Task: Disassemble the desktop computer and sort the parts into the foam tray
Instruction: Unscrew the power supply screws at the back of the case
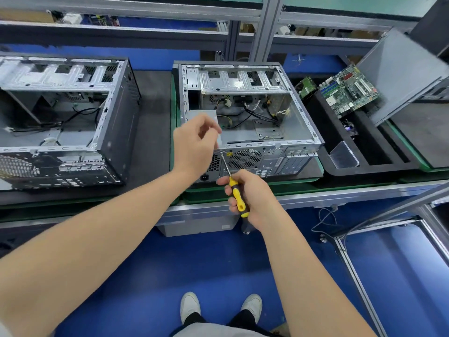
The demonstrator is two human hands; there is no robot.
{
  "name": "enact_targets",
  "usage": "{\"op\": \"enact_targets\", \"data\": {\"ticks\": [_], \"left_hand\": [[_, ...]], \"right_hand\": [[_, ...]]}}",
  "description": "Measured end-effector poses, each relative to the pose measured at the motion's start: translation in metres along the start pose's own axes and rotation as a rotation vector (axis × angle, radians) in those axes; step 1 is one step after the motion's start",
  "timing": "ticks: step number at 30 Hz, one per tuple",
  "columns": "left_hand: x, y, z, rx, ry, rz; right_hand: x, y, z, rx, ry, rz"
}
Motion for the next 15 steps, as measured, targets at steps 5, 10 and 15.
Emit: {"op": "enact_targets", "data": {"ticks": [5,10,15], "left_hand": [[0.019,0.072,0.055,-0.640,0.228,0.072],[0.045,0.089,0.068,-0.950,0.643,0.039],[0.054,0.089,0.063,-1.054,0.797,0.011]], "right_hand": [[0.010,0.003,-0.005,0.033,-0.154,0.192],[0.010,0.002,-0.008,-0.005,-0.139,0.118],[0.007,0.006,-0.002,-0.161,0.030,-0.037]]}}
Point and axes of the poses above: each hand's wrist, its own y-axis away from the middle knuckle, its own x-axis out of the palm, z = x × y, the point moved 8 cm from there along -y, towards the middle knuckle, and after that the axes turned 10 degrees about x, right-handed, at the moved point
